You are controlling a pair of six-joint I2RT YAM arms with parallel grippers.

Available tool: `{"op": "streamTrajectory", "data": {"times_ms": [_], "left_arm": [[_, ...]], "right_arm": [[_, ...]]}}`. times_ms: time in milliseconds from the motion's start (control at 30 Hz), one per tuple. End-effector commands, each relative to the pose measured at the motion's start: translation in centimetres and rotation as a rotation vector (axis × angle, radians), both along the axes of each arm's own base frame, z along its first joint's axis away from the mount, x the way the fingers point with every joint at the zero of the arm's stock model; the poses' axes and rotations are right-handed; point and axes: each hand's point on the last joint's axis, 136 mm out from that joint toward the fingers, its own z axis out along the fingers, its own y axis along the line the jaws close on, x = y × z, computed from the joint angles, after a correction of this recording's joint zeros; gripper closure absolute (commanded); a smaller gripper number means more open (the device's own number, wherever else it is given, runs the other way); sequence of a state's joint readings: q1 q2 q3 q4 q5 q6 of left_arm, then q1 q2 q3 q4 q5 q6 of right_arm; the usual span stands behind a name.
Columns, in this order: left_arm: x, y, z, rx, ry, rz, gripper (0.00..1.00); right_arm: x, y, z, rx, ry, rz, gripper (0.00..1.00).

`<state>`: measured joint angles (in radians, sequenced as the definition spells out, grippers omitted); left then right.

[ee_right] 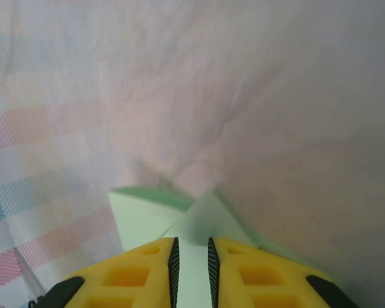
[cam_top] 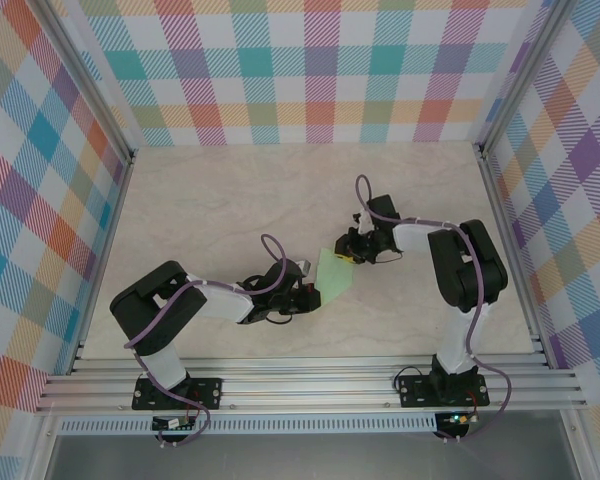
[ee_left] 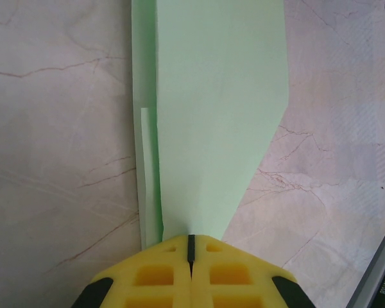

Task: Fold a paper plane with a square sheet of paper (pick it up from the middle)
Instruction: Fourth fold the wing at the center of the table.

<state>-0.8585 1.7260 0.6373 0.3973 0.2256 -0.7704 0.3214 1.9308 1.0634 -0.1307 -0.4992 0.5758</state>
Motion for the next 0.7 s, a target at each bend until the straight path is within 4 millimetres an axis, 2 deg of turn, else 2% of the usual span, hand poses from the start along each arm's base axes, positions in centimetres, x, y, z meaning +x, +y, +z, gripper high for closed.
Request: {"op": "streamTrajectory", "data": {"times_ms": [0,233,333,433,533,567,667], "left_arm": [[-5.7,7.6,-8.1,0.336,0.252,0.029,0.99],[-5.6,7.5,-7.9,0.325,0.249,0.028,0.99],[-5.2,6.4,-6.6,0.281,0.235,0.019,0.96],[-3.9,4.7,-3.4,0.210,0.182,0.013,0.87],[-2.1,3.1,1.2,0.142,0.097,0.004,0.78],[-1.4,2.7,2.9,0.119,0.071,0.004,0.73],[0.0,1.9,7.1,0.052,0.002,0.001,0.70]], "right_arm": [[1.4,-1.5,-1.2,-0.059,-0.001,-0.021,0.78],[2.8,-2.5,-1.5,-0.081,0.004,-0.037,0.79],[2.8,-2.2,0.5,-0.038,-0.017,-0.018,0.78],[2.5,-2.1,4.1,-0.021,-0.080,0.008,0.76],[1.5,-2.3,7.2,-0.021,-0.134,0.031,0.72],[1.0,-2.5,7.9,-0.018,-0.148,0.036,0.70],[-0.9,-2.9,8.7,-0.011,-0.154,0.039,0.66]]}}
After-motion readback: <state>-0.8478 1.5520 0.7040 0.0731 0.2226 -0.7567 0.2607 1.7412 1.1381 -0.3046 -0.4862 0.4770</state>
